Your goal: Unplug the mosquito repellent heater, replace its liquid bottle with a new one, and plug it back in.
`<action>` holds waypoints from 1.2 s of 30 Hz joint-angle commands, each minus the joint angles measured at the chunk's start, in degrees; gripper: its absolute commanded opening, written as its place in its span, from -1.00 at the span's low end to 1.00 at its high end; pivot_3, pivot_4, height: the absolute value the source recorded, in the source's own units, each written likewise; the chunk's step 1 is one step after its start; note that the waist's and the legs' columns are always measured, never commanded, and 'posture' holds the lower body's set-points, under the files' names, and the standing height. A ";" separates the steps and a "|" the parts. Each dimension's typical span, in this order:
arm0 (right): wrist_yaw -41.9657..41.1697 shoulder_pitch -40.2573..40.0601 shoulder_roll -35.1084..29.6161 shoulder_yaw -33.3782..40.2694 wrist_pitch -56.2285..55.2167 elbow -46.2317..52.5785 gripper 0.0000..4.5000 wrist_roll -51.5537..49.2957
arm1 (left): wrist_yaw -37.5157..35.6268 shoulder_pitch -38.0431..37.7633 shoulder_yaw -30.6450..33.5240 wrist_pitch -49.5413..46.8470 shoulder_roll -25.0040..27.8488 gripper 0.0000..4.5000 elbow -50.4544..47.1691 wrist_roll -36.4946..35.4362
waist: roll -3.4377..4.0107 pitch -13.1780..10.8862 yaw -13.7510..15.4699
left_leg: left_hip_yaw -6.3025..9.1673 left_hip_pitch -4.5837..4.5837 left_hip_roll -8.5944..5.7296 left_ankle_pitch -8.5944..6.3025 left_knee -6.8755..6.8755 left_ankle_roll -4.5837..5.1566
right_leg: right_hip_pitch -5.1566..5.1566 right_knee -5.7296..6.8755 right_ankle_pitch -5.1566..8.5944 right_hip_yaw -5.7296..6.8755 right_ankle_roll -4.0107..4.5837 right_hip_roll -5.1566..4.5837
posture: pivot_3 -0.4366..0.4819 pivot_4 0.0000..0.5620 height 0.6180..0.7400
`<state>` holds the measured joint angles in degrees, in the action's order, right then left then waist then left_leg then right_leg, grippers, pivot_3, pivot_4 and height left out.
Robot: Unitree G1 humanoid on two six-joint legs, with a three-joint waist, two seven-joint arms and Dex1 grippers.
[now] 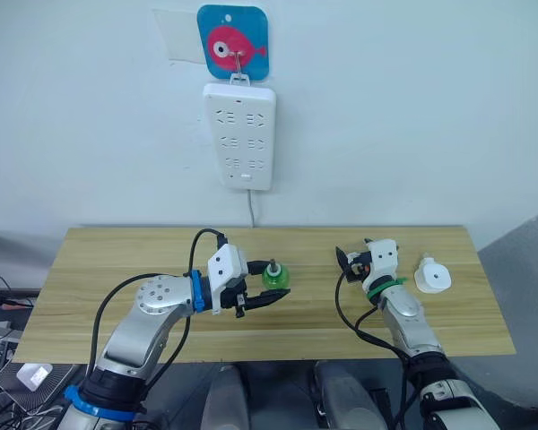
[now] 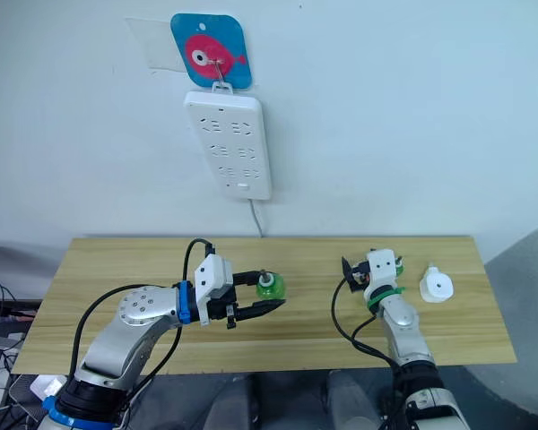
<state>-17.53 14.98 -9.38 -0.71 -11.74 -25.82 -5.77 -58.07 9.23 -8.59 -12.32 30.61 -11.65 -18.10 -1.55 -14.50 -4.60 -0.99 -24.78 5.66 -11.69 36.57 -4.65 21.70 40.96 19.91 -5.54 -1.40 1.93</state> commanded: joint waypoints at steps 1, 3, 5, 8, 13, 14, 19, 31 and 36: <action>-6.32 -6.12 -3.93 -1.13 6.74 19.97 0.99 -4.33 | 0.05 -1.16 0.56 0.81 -0.01 -0.01 -2.56 -1.25 | 0.04 0.02 0.13 | 0.00 0.00 0.00 0.00 -0.02 0.00 | 0.00 0.00 0.00 0.00 0.00 0.00 | -0.20 -0.27 1.00; -11.42 -9.41 -7.66 -2.49 14.91 31.81 0.99 -9.28 | -0.45 -1.48 0.83 1.22 0.37 -0.01 -2.25 -1.25 | 0.04 0.02 0.40 | -0.01 0.00 -0.01 0.00 -0.09 -0.01 | 0.00 -0.05 0.01 0.00 -0.01 -0.02 | -0.21 -0.27 1.00; -17.94 -11.35 -12.69 -3.64 23.62 40.91 0.99 -16.40 | -1.41 -1.44 1.02 1.94 0.92 -0.01 -1.53 -1.18 | 0.04 0.03 0.38 | -0.03 0.01 0.00 0.00 -0.07 0.00 | 0.00 -0.04 0.01 -0.02 -0.01 -0.02 | -0.22 -0.29 1.00; -25.32 -11.86 -19.80 -4.44 32.47 48.71 0.70 -23.49 | -2.78 -0.34 1.20 2.63 1.36 -0.01 -0.16 -1.35 | 0.07 0.10 0.37 | 0.06 0.06 0.01 -0.03 -0.04 0.05 | -0.08 0.03 0.01 0.06 -0.01 0.00 | -0.24 -0.32 1.00; -33.55 -8.70 -26.67 -8.00 40.14 54.45 0.27 -28.32 | -6.88 1.99 0.18 3.42 1.80 -0.01 1.57 -2.19 | 0.03 0.16 0.29 | 0.16 0.08 -0.04 -0.07 0.13 0.13 | -0.22 0.02 0.01 0.15 -0.02 0.00 | -0.26 -0.36 1.00; -33.93 -7.38 -26.44 -8.85 41.31 54.76 0.27 -28.92 | -7.73 2.39 -0.06 3.42 1.84 -0.01 1.64 -2.49 | 0.03 0.17 0.16 | 0.16 0.08 -0.04 -0.07 0.14 0.13 | -0.22 0.02 0.01 0.15 -0.02 0.01 | -0.26 -0.37 1.00; -30.85 -2.13 -21.00 -12.12 43.57 53.12 0.27 -27.45 | -9.91 3.92 -0.63 3.10 1.78 -0.01 1.82 -3.18 | 0.04 0.23 -0.20 | 0.25 0.06 -0.05 -0.06 0.15 0.12 | -0.22 0.03 0.01 0.20 -0.02 0.02 | -0.26 -0.40 1.00; -30.43 1.53 -15.98 -14.90 42.58 50.71 0.27 -24.62 | -10.99 5.63 -0.80 2.34 1.49 -0.01 2.04 -3.43 | 0.01 0.41 -0.18 | 0.33 0.01 -0.06 0.01 0.18 -0.01 | -0.21 0.03 0.01 0.28 -0.02 0.01 | -0.26 -0.37 1.00; -30.46 2.29 -14.77 -16.33 40.93 49.38 0.27 -22.04 | -10.78 6.04 -1.04 2.20 0.96 -0.01 2.17 -3.32 | 0.00 0.42 -0.18 | 0.33 0.00 -0.06 0.00 0.20 -0.01 | -0.21 0.03 0.01 0.28 -0.02 0.01 | -0.25 -0.36 1.00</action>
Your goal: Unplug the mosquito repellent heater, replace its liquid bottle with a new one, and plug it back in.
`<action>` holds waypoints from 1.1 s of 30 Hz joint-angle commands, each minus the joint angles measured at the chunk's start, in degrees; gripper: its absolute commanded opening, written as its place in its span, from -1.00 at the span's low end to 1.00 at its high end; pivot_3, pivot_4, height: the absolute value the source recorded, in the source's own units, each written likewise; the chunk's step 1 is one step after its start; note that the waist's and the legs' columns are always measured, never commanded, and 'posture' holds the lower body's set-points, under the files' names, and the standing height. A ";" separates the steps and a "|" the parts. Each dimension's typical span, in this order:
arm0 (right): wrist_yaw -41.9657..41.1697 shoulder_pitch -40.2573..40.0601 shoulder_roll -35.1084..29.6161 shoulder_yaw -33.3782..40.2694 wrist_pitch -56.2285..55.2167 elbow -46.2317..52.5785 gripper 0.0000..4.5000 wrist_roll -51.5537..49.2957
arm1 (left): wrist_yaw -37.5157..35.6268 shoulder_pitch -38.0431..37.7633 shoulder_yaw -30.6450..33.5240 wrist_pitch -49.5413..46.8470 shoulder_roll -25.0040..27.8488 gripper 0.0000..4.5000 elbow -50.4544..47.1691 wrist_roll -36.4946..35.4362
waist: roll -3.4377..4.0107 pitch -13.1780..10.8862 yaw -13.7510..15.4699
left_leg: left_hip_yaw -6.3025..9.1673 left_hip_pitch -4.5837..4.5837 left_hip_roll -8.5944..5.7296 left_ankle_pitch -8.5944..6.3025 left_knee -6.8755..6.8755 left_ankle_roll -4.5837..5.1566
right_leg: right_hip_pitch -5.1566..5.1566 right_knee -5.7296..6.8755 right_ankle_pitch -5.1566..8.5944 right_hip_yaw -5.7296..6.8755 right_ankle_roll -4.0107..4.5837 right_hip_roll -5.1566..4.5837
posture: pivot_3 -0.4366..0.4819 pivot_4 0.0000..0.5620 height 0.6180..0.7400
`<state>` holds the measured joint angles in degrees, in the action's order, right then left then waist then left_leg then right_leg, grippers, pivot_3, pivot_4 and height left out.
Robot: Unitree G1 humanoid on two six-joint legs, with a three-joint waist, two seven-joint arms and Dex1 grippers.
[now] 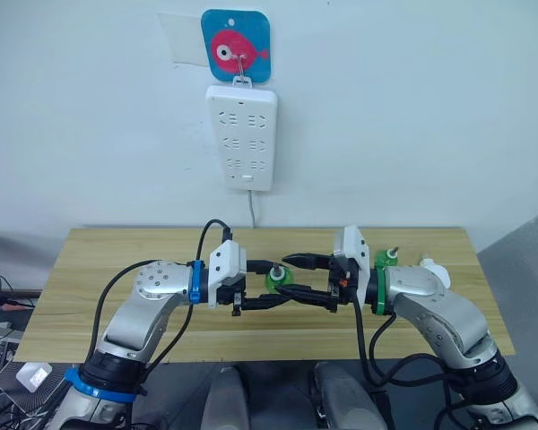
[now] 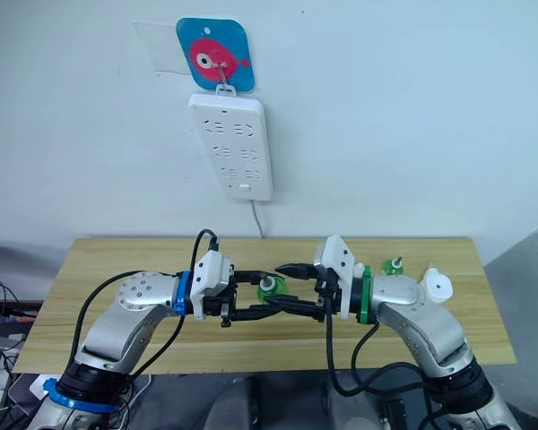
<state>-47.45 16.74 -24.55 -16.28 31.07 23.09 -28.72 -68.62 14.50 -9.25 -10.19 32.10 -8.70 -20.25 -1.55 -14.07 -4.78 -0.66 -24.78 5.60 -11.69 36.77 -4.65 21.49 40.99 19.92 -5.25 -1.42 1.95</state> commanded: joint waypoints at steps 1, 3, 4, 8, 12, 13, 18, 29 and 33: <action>-0.62 0.76 0.52 -1.09 -2.63 -0.03 0.18 1.88 | -0.06 0.87 -0.40 0.15 -0.71 -0.01 -0.70 -1.05 | 0.00 0.00 0.00 | 0.00 0.00 0.00 0.00 0.00 0.00 | 0.00 0.00 0.00 0.00 0.00 0.00 | -0.25 -0.36 1.00; -1.02 1.28 0.37 -1.71 -4.40 -1.02 -0.01 3.83 | 0.35 1.10 -0.39 0.31 -1.05 -0.01 -0.38 -0.61 | 0.00 0.00 0.00 | 0.00 0.00 0.00 -0.01 0.02 0.01 | 0.00 0.01 0.00 0.00 0.00 0.00 | -0.25 -0.35 1.00; -1.62 1.50 0.09 -2.02 -5.19 -1.42 -0.17 4.55 | 0.55 1.21 -0.37 0.34 -1.18 -0.01 -0.15 -0.44 | 0.00 0.00 0.00 | -0.01 0.00 -0.01 -0.01 0.03 0.02 | -0.01 0.01 0.00 -0.01 0.00 0.00 | -0.24 -0.35 1.00; -2.54 1.73 -0.11 -2.11 -6.96 -2.38 -0.63 6.03 | 0.86 1.38 -0.28 0.46 -1.45 -0.01 0.29 -0.28 | 0.00 0.00 0.01 | 0.04 0.00 0.00 -0.01 0.05 0.03 | -0.01 0.04 0.00 0.03 0.00 0.00 | -0.24 -0.35 1.00; -2.67 1.91 0.57 -1.62 -7.87 -2.84 -0.63 6.34 | 1.18 1.26 -0.24 0.45 -1.72 -0.01 0.16 -0.36 | 0.00 0.00 0.01 | 0.02 0.00 0.00 -0.01 0.05 0.01 | -0.01 0.03 0.00 0.02 0.00 0.00 | -0.24 -0.34 1.00; -2.42 1.96 0.98 -1.24 -7.60 -2.79 -0.63 5.84 | 1.28 1.24 -0.24 0.41 -1.79 -0.01 0.14 -0.39 | 0.00 0.00 0.01 | 0.03 0.00 0.00 -0.01 0.05 0.01 | -0.01 0.04 0.00 0.02 0.00 0.00 | -0.24 -0.34 1.00; 0.17 1.79 3.48 2.69 -3.80 -1.87 -0.63 1.14 | 2.25 0.85 0.82 -1.91 -2.14 0.44 -0.72 -2.74 | 0.00 0.00 0.02 | 0.04 0.00 0.00 -0.01 0.07 0.01 | -0.03 0.06 0.00 0.03 0.01 0.00 | -0.23 -0.34 1.00; 33.31 2.77 15.81 30.82 20.95 -3.54 -0.63 -33.06 | 22.28 -1.60 5.19 -1.90 -11.72 1.00 -9.92 -1.96 | 0.00 0.05 0.01 | 0.05 -0.01 0.02 0.00 0.07 0.00 | -0.07 0.07 -0.01 -0.02 0.01 -0.02 | -0.26 -0.35 1.00; 47.51 3.27 19.78 35.40 23.09 -4.68 -0.63 -50.84 | 27.66 -1.52 2.51 2.04 -16.62 1.00 -10.39 2.45 | 0.08 0.19 -0.07 | 0.05 -0.02 0.00 -0.06 0.07 0.11 | -0.09 0.08 -0.01 -0.14 0.01 -0.03 | -0.26 -0.35 1.00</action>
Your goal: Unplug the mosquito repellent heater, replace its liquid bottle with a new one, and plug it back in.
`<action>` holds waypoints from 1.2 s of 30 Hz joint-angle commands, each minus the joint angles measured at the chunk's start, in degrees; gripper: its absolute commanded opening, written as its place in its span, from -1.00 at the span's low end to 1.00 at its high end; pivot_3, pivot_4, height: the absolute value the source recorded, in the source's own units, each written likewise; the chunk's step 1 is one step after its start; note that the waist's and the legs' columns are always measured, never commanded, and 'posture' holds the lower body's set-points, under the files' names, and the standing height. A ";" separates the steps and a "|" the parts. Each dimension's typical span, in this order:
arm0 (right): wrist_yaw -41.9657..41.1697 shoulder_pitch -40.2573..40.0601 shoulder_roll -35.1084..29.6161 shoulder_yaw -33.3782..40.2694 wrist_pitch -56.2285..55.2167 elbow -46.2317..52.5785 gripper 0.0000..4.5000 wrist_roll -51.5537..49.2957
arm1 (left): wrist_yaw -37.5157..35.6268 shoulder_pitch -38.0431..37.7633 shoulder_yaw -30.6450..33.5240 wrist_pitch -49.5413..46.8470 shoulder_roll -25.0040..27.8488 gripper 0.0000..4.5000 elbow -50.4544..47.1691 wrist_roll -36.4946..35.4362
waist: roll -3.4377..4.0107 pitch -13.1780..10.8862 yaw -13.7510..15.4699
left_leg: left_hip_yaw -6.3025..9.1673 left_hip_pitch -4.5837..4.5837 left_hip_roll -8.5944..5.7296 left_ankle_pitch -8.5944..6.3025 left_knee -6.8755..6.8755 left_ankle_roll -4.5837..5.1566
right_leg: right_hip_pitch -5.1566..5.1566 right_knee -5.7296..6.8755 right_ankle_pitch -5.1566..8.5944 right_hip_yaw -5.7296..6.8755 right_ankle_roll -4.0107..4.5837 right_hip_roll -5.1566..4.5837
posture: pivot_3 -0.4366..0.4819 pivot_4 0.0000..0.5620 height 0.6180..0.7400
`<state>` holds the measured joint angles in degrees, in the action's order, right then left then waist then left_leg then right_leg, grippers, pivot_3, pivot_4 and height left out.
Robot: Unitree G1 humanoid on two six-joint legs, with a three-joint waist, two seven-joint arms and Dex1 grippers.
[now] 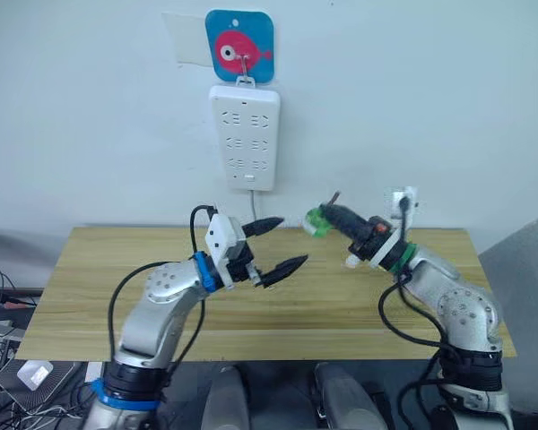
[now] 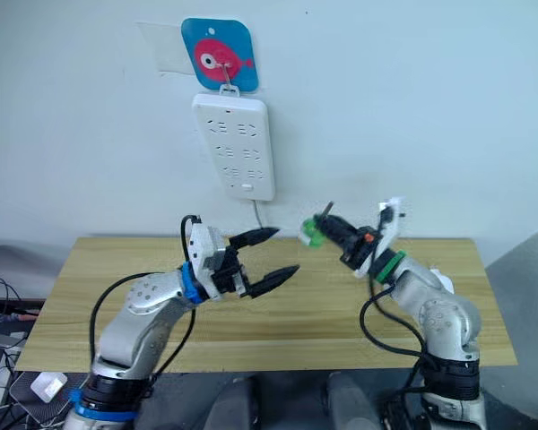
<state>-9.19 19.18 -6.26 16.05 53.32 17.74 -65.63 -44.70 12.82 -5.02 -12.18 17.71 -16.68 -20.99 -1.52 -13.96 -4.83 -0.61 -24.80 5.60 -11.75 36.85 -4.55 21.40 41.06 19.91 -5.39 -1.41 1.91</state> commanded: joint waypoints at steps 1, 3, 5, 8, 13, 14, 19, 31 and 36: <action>12.66 0.87 2.00 3.30 0.39 0.53 -0.63 -18.51 | 5.55 0.22 -2.67 6.30 -3.75 1.00 -1.85 5.23 | 0.10 0.12 -0.04 | -0.01 0.00 -0.01 -0.01 0.00 0.02 | 0.00 0.00 0.00 -0.02 0.00 0.00 | -0.26 -0.35 1.00; 16.91 1.00 1.59 3.01 -0.17 0.56 -0.63 -24.17 | 7.71 0.41 -3.71 9.05 -5.52 1.00 -1.05 7.59 | 0.13 0.16 -0.11 | -0.04 0.00 -0.03 -0.02 -0.01 0.03 | 0.01 -0.01 0.00 -0.07 0.00 0.01 | -0.26 -0.35 1.00; 19.56 1.23 0.19 1.96 -0.41 0.84 -0.63 -28.29 | 9.57 1.41 -5.11 10.47 -7.10 1.00 0.07 9.82 | 0.16 0.21 -0.14 | -0.04 0.00 -0.03 -0.02 -0.01 0.04 | 0.01 -0.02 0.00 -0.08 0.00 0.01 | -0.25 -0.35 1.00; 21.97 1.41 -1.59 0.38 -1.46 1.03 -0.63 -31.74 | 11.09 2.40 -6.32 11.68 -8.34 1.00 1.89 11.72 | 0.21 0.31 -0.14 | -0.03 0.00 -0.05 -0.02 -0.01 0.04 | 0.02 -0.01 0.00 -0.08 -0.01 0.02 | -0.25 -0.35 1.00; 22.96 1.34 -3.93 -2.10 -3.24 1.13 -0.63 -34.16 | 11.49 3.73 -6.76 12.83 -9.05 1.00 3.77 11.93 | 0.24 0.41 -0.16 | -0.04 0.00 -0.06 -0.02 -0.04 0.04 | 0.04 -0.02 0.01 -0.06 -0.01 0.04 | -0.25 -0.34 1.00; 23.07 1.32 -4.18 -2.54 -3.64 1.20 -0.63 -34.21 | 11.67 4.15 -6.73 13.14 -9.23 1.00 4.12 12.05 | 0.24 0.41 -0.14 | -0.05 0.00 -0.06 -0.02 -0.04 0.04 | 0.05 -0.02 0.01 -0.05 -0.01 0.04 | -0.25 -0.34 1.00; 22.96 0.98 -5.48 -4.47 -5.37 1.69 -0.63 -34.22 | 11.96 5.04 -6.63 14.60 -9.39 1.00 5.27 12.54 | 0.24 0.44 -0.13 | -0.06 -0.01 -0.06 -0.02 -0.04 0.04 | 0.05 -0.04 0.01 -0.02 -0.01 0.04 | -0.26 -0.36 1.00; 22.98 -0.25 -6.20 -7.00 -8.74 3.26 -0.63 -34.61 | 12.62 4.49 -7.29 14.33 -10.52 -0.01 5.55 11.74 | 0.24 0.47 -0.15 | -0.05 -0.01 -0.05 -0.02 -0.05 0.03 | 0.05 -0.05 0.01 -0.03 -0.02 0.04 | -0.29 -0.39 1.00; 22.98 -0.75 -7.35 -8.26 -8.76 3.99 -0.63 -33.30 | 12.57 4.91 -7.36 14.00 -10.48 -0.01 6.00 11.81 | 0.24 0.50 -0.16 | -0.06 -0.01 -0.05 -0.01 -0.05 0.03 | 0.05 -0.05 0.01 -0.02 -0.02 0.04 | -0.29 -0.41 1.00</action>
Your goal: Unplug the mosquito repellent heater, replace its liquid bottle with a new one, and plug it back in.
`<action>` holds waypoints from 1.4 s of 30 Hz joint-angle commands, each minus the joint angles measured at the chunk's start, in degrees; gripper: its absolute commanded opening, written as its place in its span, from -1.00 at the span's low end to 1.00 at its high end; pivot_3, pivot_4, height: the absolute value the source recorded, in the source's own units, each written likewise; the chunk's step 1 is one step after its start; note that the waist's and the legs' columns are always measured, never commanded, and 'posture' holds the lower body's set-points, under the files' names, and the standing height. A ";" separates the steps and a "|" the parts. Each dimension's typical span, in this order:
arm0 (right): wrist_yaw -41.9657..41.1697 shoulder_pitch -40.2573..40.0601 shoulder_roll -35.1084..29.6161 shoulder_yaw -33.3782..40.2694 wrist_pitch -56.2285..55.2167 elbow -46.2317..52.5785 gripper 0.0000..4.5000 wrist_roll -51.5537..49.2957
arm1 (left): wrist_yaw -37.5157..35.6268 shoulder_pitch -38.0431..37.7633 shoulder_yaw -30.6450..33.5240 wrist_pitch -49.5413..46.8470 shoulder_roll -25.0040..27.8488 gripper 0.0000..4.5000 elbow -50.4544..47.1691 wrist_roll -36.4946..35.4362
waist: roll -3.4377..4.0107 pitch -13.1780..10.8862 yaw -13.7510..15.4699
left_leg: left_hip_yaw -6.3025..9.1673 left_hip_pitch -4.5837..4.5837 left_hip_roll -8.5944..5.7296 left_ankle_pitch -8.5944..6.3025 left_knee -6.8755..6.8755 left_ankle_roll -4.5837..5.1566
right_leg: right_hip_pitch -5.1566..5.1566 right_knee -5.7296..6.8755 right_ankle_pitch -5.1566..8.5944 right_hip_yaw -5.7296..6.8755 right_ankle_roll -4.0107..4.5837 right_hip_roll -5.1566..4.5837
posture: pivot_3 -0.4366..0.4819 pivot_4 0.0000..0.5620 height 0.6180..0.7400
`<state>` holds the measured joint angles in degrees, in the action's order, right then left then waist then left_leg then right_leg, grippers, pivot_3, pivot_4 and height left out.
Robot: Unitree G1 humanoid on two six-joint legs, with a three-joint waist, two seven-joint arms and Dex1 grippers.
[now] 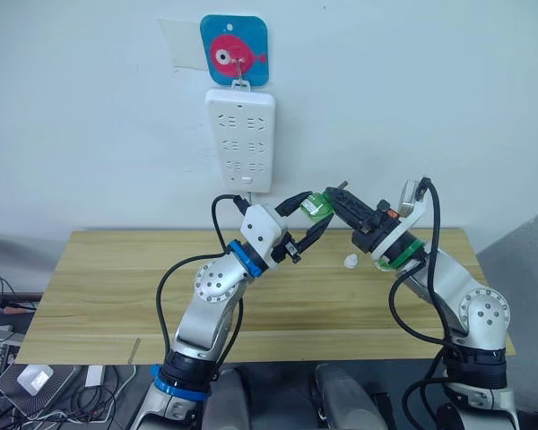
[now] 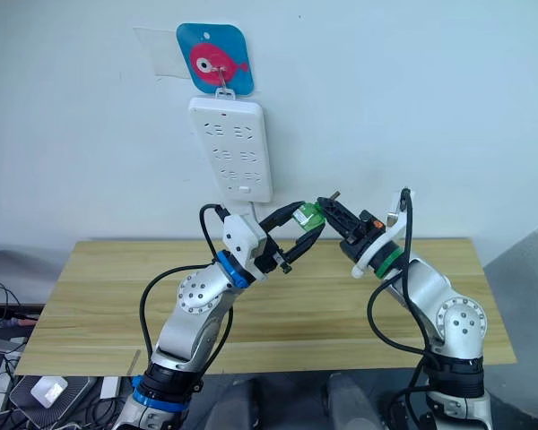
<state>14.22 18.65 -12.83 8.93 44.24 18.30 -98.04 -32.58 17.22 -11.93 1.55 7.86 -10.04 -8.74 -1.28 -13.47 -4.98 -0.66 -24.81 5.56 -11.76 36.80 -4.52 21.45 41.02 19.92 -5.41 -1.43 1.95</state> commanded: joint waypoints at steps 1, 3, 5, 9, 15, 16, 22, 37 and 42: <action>-0.70 -0.22 -0.87 -1.32 0.36 3.32 -0.63 -1.27 | 0.49 0.61 -0.41 0.17 -0.62 -0.01 -0.55 -0.42 | 0.00 0.02 0.00 | -0.01 0.00 0.00 0.00 0.00 0.00 | 0.00 0.00 0.00 0.00 0.00 0.00 | -0.29 -0.41 1.00; -1.29 -0.15 -1.41 -1.53 0.65 3.06 -0.32 -2.22 | 0.26 0.82 -0.34 0.03 -0.45 -0.01 -0.35 -0.51 | 0.00 0.05 0.00 | 0.00 0.00 0.00 0.00 0.00 0.00 | 0.00 0.00 0.00 0.01 0.00 0.00 | -0.28 -0.42 1.00; -1.59 -0.44 -3.51 -1.49 1.82 3.30 -0.05 -3.32 | -0.22 0.81 0.08 -0.18 -0.10 -0.01 -0.24 -1.12 | 0.01 0.10 -0.01 | 0.00 0.00 0.00 0.00 0.00 0.00 | 0.00 0.00 0.00 0.01 0.00 0.00 | -0.29 -0.42 1.00; -3.46 -4.18 -15.30 -1.11 8.55 4.19 0.56 -3.68 | -1.52 0.30 1.22 -0.20 1.33 -0.01 -0.06 -2.18 | -0.02 0.21 0.19 | 0.00 -0.05 -0.02 0.00 0.00 0.00 | -0.01 -0.06 0.01 0.01 -0.01 -0.02 | -0.29 -0.41 1.00; -10.56 -10.53 -39.53 5.57 17.71 -2.21 0.99 3.03 | -3.43 -1.28 1.95 0.53 3.67 -0.01 -0.10 -3.13 | 0.11 0.30 0.20 | -0.10 -0.05 -0.05 -0.01 0.00 0.01 | -0.03 -0.10 0.03 -0.02 -0.05 -0.07 | -0.32 -0.39 1.00; -12.65 -10.42 -42.55 5.48 18.59 -3.54 0.99 6.31 | -3.57 -1.56 1.97 0.66 3.81 -0.01 -0.06 -3.16 | 0.15 0.33 0.03 | -0.11 -0.04 -0.06 -0.01 0.04 0.01 | -0.02 -0.07 0.03 -0.02 -0.05 -0.06 | -0.32 -0.39 1.00; -19.40 -1.83 -49.25 -2.72 19.91 -18.59 0.99 28.55 | -4.04 -2.65 1.00 0.23 3.83 -0.01 -0.76 -3.37 | 0.24 1.00 -0.43 | -0.16 0.11 -0.02 -0.01 0.04 0.03 | -0.03 -0.04 0.02 -0.12 -0.06 0.01 | -0.32 -0.39 1.00; -41.05 15.78 -43.53 -19.73 17.67 -43.49 0.99 64.73 | -2.98 -6.33 1.21 -2.26 5.30 -0.01 -4.85 -2.80 | 0.32 0.98 0.44 | -0.19 0.08 -0.06 -0.03 -0.03 0.05 | -0.03 -0.15 0.02 -0.13 -0.06 -0.02 | -0.16 -0.25 1.00; -43.57 18.43 -41.09 -18.69 19.53 -47.64 0.99 69.13 | -2.13 -6.23 1.14 -2.68 5.18 -0.01 -5.03 -2.78 | 0.33 0.96 0.73 | -0.18 0.08 -0.07 -0.03 -0.02 0.05 | -0.04 -0.15 0.02 -0.13 -0.06 -0.03 | -0.14 -0.21 1.00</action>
<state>-28.26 35.82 -53.93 -11.66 62.90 -28.43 -30.56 -35.40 10.86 -10.82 -1.19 13.21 -12.72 -11.31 -0.95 -12.51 -4.25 -0.83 -24.73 5.49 -11.79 36.77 -4.46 21.41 40.86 19.94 -5.54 -1.48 1.92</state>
